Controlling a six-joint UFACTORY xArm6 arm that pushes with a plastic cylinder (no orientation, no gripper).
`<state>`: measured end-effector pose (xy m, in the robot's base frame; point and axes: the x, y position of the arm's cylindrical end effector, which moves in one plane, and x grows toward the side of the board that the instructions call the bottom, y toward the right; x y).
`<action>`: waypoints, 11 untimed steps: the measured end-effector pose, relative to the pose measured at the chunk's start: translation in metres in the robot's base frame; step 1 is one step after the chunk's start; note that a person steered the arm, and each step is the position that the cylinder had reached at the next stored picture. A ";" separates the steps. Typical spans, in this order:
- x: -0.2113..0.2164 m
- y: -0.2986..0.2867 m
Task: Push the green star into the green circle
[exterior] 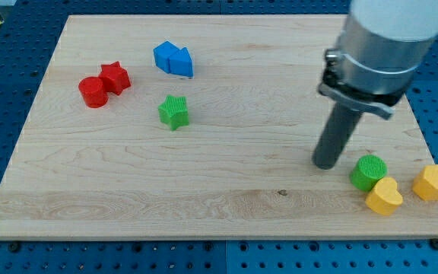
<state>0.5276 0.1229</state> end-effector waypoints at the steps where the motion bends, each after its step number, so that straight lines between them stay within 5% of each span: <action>1: 0.000 -0.066; 3: -0.019 -0.223; 5: -0.089 -0.245; 8: -0.076 -0.088; 11: 0.007 0.042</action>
